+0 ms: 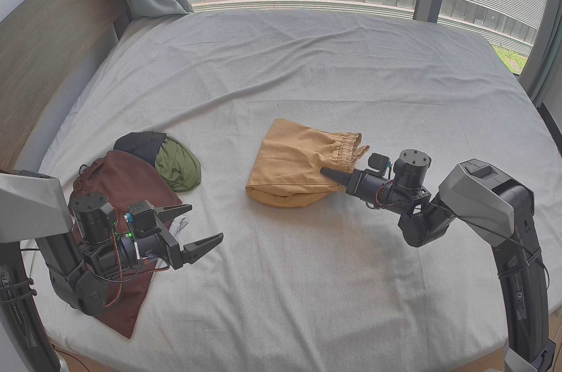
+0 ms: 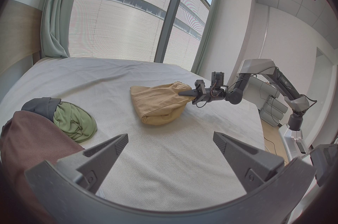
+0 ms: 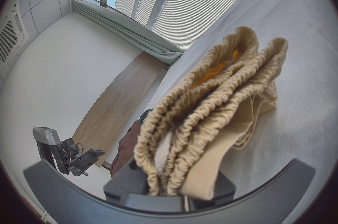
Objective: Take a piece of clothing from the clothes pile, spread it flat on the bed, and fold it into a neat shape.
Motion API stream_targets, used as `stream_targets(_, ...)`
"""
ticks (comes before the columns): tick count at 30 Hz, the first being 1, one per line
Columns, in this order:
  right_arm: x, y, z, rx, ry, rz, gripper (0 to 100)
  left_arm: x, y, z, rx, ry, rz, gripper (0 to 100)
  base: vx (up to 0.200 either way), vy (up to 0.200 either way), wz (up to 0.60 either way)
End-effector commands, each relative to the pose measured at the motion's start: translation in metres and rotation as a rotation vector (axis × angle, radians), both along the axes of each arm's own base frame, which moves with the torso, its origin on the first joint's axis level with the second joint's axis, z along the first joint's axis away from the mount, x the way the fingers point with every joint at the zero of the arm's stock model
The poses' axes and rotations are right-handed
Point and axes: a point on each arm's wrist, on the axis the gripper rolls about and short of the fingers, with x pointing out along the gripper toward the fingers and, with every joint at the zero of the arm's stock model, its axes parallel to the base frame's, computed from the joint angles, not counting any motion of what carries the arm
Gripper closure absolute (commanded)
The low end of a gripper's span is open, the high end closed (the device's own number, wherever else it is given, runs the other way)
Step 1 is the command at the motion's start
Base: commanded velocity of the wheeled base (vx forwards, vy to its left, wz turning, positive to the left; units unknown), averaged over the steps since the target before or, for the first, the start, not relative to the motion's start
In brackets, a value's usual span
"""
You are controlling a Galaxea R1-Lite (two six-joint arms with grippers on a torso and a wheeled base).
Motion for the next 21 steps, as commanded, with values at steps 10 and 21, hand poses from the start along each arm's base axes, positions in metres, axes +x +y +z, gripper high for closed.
stream_targets(10,-0.01,-0.001,-0.035,-0.019,0.058,0.0,0,0.001,0.0,0.001,-0.001,-0.008,0.001,0,0.0,0.0,0.0)
stream_targets(21,-0.026,-0.005,-0.032,-0.038,0.103,0.0,0,0.002,0.001,0.004,-0.003,-0.02,0.005,0,0.0,0.0,0.0)
